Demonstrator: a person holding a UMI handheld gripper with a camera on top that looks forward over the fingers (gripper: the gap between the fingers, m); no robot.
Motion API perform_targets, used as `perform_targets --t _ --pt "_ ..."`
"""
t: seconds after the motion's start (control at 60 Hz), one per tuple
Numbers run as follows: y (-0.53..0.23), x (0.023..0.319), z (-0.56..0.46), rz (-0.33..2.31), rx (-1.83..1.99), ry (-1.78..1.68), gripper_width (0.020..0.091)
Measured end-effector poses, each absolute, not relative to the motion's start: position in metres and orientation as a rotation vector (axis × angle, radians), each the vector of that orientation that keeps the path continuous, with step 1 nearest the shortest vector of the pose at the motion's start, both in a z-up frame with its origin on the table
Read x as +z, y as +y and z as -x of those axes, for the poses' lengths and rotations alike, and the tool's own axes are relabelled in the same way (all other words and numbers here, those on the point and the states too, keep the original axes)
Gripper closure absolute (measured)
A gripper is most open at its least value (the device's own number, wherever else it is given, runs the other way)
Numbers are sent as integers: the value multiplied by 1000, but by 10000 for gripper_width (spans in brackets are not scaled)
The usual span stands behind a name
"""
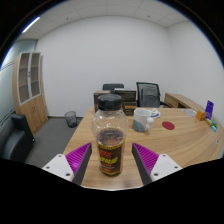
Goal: Pour water
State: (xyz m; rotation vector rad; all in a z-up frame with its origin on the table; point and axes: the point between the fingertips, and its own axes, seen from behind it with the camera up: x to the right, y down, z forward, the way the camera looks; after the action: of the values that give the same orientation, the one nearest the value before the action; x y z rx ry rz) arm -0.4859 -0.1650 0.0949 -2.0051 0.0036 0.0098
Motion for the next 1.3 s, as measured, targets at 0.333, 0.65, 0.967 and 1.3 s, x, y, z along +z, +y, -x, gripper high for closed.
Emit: perform_targets --t 0.333,0.65,0.967,1.3 --pt "-121 93 492 1872 9 -43 655" --pt "-97 128 507 1851 153 19 728" --pt "15 255 509 1590 921 588 730" --pt "101 224 458 1197 1643 1318 729"
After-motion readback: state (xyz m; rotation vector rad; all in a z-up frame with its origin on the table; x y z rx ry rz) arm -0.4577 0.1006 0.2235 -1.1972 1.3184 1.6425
